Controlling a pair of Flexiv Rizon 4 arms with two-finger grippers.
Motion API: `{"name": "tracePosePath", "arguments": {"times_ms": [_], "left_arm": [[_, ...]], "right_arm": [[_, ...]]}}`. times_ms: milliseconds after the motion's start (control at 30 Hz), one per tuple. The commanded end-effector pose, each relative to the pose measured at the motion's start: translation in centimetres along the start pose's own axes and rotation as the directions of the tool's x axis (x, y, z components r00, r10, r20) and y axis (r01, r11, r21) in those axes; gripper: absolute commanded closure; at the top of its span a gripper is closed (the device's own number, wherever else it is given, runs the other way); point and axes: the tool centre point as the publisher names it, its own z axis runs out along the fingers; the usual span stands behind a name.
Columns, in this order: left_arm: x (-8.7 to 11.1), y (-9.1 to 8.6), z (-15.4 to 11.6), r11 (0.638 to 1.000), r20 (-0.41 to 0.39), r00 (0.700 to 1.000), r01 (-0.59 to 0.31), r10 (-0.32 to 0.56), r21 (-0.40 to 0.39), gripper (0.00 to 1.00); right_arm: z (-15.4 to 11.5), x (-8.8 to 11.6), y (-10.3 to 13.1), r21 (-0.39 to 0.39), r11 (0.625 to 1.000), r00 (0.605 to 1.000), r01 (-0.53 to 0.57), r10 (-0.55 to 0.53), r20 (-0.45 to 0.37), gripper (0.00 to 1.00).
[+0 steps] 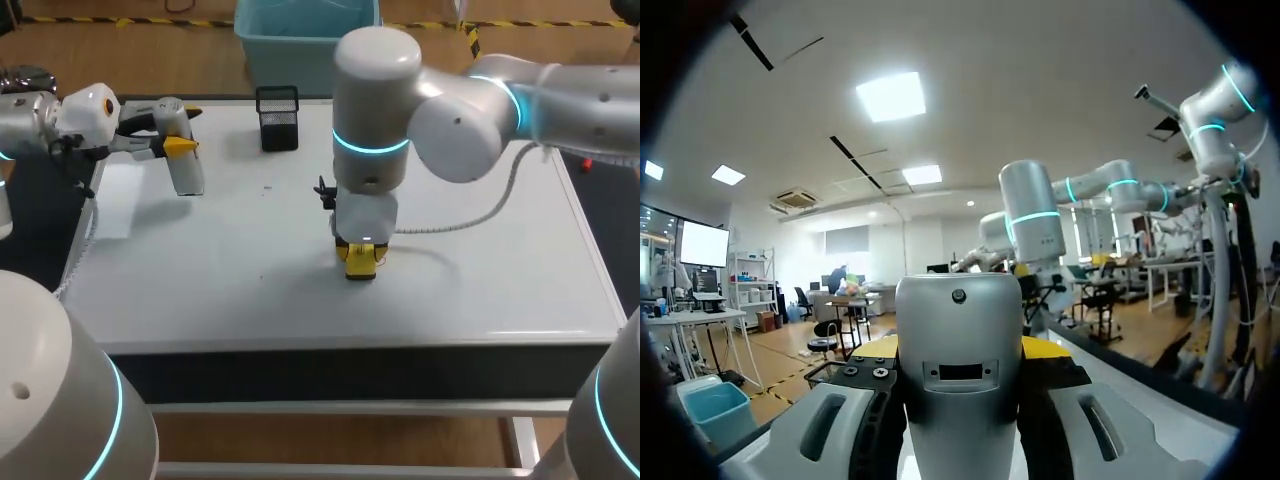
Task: Pick up the inspection probe, press it on each red-marked spot on the whiteboard one by one, put down the probe, pick up the eraser, and wipe off all the red marks.
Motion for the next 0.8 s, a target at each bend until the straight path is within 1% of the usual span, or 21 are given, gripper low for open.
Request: {"name": "tracePosePath", "arguments": {"times_ms": [33, 567, 800], "left_arm": [[0.0, -0.1, 0.0, 1.0, -0.001, 1.0, 0.0, 0.0, -0.001, 1.0], [0.0, -0.1, 0.0, 1.0, -0.001, 1.0, 0.0, 0.0, -0.001, 1.0], [0.0, -0.1, 0.0, 1.0, -0.001, 1.0, 0.0, 0.0, -0.001, 1.0]], "right_arm": [[0.1, 0.0, -0.1, 0.001, 1.0, 1.0, 0.002, -0.002, -0.01, 1.0], [0.8, 0.7, 0.0, -0.011, 1.0, 1.0, 0.009, -0.01, -0.019, 1.0], [0.9, 2.0, -0.1, -0.011, 1.0, 1.0, -0.016, 0.016, -0.027, 1.0]]}}
